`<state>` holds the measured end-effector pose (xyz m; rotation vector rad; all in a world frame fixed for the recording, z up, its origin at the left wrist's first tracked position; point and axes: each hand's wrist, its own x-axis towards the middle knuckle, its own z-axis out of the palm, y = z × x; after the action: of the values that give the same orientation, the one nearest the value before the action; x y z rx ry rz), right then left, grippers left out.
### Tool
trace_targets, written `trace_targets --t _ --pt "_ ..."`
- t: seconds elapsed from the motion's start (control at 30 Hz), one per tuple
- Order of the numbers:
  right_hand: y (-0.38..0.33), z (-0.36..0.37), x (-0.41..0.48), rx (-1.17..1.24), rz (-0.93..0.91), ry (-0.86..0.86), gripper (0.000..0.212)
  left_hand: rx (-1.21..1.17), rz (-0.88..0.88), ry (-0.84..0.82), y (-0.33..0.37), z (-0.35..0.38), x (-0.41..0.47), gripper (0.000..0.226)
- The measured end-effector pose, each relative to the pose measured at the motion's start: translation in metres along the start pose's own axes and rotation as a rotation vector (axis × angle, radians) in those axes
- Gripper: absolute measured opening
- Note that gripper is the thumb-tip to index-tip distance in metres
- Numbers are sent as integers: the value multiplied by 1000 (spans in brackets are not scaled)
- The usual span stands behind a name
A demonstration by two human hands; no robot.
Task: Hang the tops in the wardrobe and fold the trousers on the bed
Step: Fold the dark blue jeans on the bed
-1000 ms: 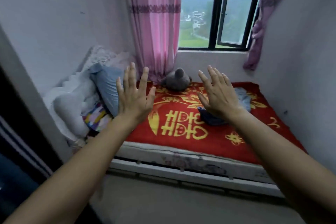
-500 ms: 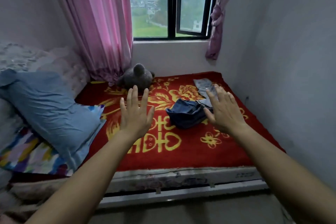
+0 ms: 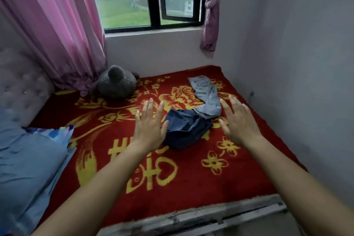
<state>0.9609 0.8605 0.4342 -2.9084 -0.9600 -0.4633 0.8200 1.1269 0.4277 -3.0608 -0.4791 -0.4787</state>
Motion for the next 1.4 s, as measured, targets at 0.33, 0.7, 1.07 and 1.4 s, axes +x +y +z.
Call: trace_targets --t 0.33,0.7,1.07,1.4 --pt "79 161 172 117 15 -314 72 41 -106 -220 18 134 141 76" --pt "42 386 172 268 -22 -554 75 9 -162 -509 8 360 159 94" --pt "-12 524 157 109 -380 -199 40 71 -170 -587 -30 490 120 28" --pt "-30 512 134 408 107 -246 35 -256 -251 -787 -2 489 -23 27"
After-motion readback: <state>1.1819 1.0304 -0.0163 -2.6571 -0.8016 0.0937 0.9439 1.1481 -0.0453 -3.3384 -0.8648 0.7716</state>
